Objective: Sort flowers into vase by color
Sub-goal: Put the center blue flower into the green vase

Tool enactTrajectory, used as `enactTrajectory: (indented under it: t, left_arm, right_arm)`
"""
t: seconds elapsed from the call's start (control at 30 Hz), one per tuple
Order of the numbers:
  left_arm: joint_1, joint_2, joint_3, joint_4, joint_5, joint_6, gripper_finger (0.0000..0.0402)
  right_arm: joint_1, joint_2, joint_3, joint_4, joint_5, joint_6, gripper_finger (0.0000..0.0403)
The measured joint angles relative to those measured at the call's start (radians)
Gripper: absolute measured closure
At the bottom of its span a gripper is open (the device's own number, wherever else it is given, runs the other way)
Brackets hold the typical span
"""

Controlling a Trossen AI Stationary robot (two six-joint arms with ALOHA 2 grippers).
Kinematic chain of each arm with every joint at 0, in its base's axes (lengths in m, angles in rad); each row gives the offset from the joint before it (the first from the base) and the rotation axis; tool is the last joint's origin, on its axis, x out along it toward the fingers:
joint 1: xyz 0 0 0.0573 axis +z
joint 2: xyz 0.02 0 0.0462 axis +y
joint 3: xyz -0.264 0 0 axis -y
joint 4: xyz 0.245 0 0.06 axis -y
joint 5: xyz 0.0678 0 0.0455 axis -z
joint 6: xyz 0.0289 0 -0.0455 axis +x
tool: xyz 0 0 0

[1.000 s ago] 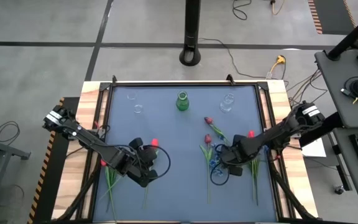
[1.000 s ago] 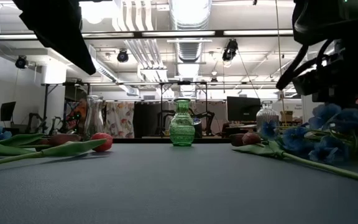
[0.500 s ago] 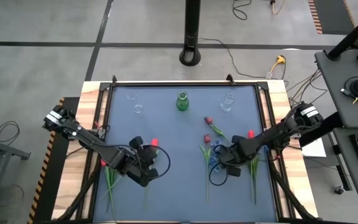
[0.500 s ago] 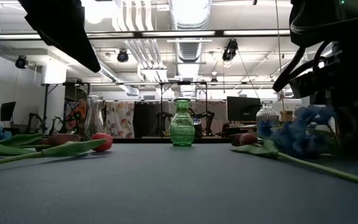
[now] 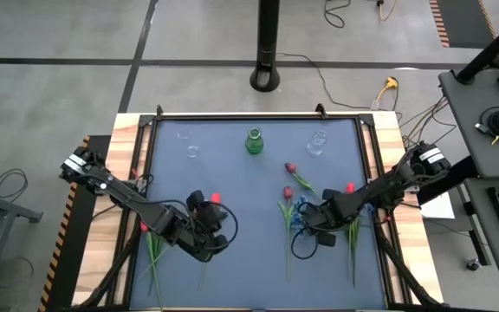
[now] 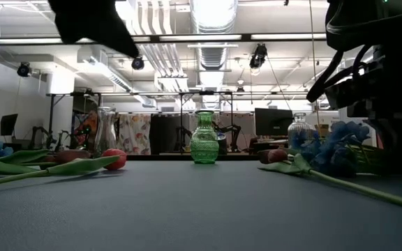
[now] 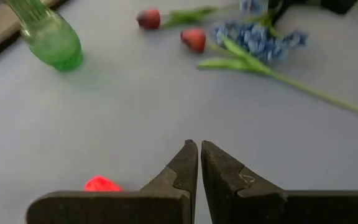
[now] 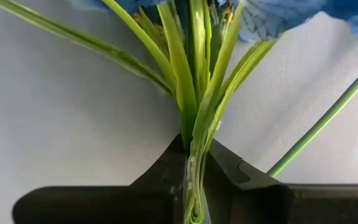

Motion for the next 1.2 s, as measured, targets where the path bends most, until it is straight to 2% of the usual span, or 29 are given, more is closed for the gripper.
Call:
enactTrajectory:
  t: [0.23,0.33,0.57,0.67,0.8,0.87,1.07,1.2]
  left_arm:
    - [0.0,0.0,0.01,0.001,-0.028,0.07,0.0395]
    - [-0.012,0.0,0.009,0.008,-0.02,0.174,0.0395]
    - [-0.049,-0.031,0.004,0.083,0.06,0.43,0.0395]
    - [-0.058,-0.058,-0.023,0.22,0.069,0.58,0.0399]
    - [-0.058,-0.122,-0.151,0.516,0.234,0.769,0.0401]
    - [-0.058,-0.164,-0.235,0.65,0.262,0.794,0.0401]
    - [-0.057,-0.299,-0.441,0.963,0.241,0.797,0.0401]
    - [-0.057,-0.389,-0.516,1.016,0.158,0.782,0.0401]
  right_arm:
    - [0.0,-0.058,0.0,0.004,0.001,-0.032,0.0375]
    - [0.0,-0.112,0.0,0.007,0.014,-0.036,0.0374]
    - [0.0,-0.284,0.0,0.062,0.12,-0.053,0.0374]
    - [0.0,-0.349,0.0,0.152,0.143,-0.108,0.0374]
    - [0.0,-0.412,-0.002,0.294,0.177,-0.205,0.0374]
    - [0.0,-0.432,-0.003,0.354,0.191,-0.252,0.0374]
    - [-0.002,-0.443,-0.006,0.488,0.23,-0.346,0.0374]
    - [-0.002,-0.442,-0.007,0.48,0.263,-0.352,0.0374]
